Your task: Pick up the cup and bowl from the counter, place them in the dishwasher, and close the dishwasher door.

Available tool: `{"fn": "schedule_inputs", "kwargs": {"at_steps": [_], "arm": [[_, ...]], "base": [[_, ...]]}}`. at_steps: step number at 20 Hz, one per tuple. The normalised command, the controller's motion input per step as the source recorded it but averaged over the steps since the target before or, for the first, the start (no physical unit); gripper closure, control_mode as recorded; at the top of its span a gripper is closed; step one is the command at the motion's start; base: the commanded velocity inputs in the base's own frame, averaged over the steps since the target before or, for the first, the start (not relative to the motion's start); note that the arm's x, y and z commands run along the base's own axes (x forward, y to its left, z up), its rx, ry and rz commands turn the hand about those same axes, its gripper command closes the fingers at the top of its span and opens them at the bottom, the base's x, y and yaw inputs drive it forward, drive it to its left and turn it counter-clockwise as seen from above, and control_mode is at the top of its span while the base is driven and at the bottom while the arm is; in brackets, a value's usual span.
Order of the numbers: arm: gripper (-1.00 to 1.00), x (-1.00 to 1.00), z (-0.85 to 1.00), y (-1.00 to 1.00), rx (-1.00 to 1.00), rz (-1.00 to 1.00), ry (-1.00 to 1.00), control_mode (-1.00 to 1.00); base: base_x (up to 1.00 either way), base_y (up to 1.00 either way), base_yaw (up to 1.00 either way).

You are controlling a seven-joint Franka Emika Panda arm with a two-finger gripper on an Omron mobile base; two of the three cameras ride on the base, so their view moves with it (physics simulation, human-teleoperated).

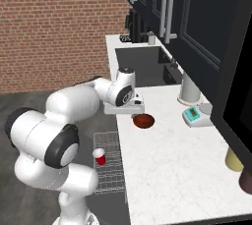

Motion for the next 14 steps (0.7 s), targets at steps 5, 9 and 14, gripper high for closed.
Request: {"fn": "schedule_inputs", "kwargs": {"at_steps": [5,9,14], "arm": [[-1.0,0.41,-0.19,-0.05,0.0,0.01,0.0,-1.0],[-1.0,0.39,-0.3,-0.04,0.0,0.02,0.0,-1.0],[-1.0,0.31,-0.34,-0.06,-0.05,0.0,0.0,-1.0]], "base": [[0.0,0.0,0.0],[0.0,0.0,0.0],[0.0,0.0,0.0]]}}
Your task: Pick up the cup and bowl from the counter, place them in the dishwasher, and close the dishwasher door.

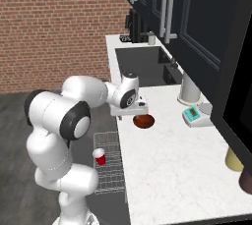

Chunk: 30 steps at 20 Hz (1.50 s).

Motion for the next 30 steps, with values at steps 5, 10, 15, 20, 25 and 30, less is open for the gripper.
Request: {"fn": "schedule_inputs", "kwargs": {"at_steps": [5,10,15,20,25,30], "arm": [[-1.0,0.32,-0.19,-0.11,-0.03,0.0,0.0,-1.0],[-1.0,0.28,-0.18,-0.35,-0.01,0.0,0.0,-1.0],[-1.0,0.18,-0.23,-0.18,-0.03,0.0,0.0,-1.0],[-1.0,0.14,-0.24,0.0,-0.04,0.0,0.0,-1.0],[-1.0,0.05,-0.21,0.0,-0.02,0.0,0.0,-1.0],[-1.0,0.0,-0.22,0.0,-0.01,0.0,0.0,-1.0]], "base": [[0.0,0.0,0.0],[0.0,0.0,0.0],[0.0,0.0,0.0],[0.0,0.0,0.0],[0.0,0.0,0.0],[0.0,0.0,0.0]]}}
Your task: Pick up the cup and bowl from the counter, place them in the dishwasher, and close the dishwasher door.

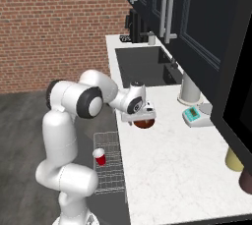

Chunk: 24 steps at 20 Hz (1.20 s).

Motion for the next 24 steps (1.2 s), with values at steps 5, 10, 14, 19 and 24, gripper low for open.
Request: {"fn": "schedule_inputs", "kwargs": {"at_steps": [5,10,14,19,24], "arm": [[1.0,0.12,-0.35,0.0,0.0,0.03,0.0,-1.0],[1.0,0.21,-0.22,0.0,0.0,0.07,0.0,-1.0],[1.0,0.14,-0.11,0.0,0.0,0.09,0.0,-1.0],[1.0,0.0,-0.03,0.35,-0.01,0.02,0.0,-1.0],[1.0,-0.1,0.1,0.58,-0.03,0.0,0.0,-1.0]], "base": [[0.0,0.0,0.0],[0.0,0.0,0.0],[0.0,0.0,0.0],[0.0,0.0,0.0],[0.0,0.0,0.0]]}}
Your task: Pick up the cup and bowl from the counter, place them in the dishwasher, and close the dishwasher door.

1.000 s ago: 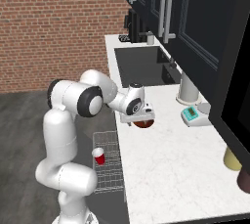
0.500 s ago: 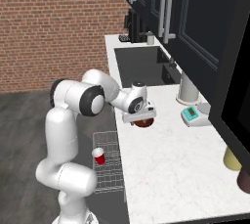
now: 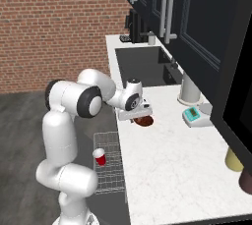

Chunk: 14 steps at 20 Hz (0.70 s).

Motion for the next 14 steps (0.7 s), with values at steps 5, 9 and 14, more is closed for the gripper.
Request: {"fn": "schedule_inputs", "kwargs": {"at_steps": [5,9,14], "arm": [[1.0,-0.42,0.21,0.54,-0.01,-0.01,-0.02,-1.0],[1.0,-0.84,0.32,0.61,0.0,-0.12,-0.01,-1.0],[1.0,-0.81,0.35,0.83,0.03,-0.15,0.0,-1.0]], "base": [[0.0,0.0,0.0],[0.0,0.0,0.0],[0.0,0.0,0.0]]}}
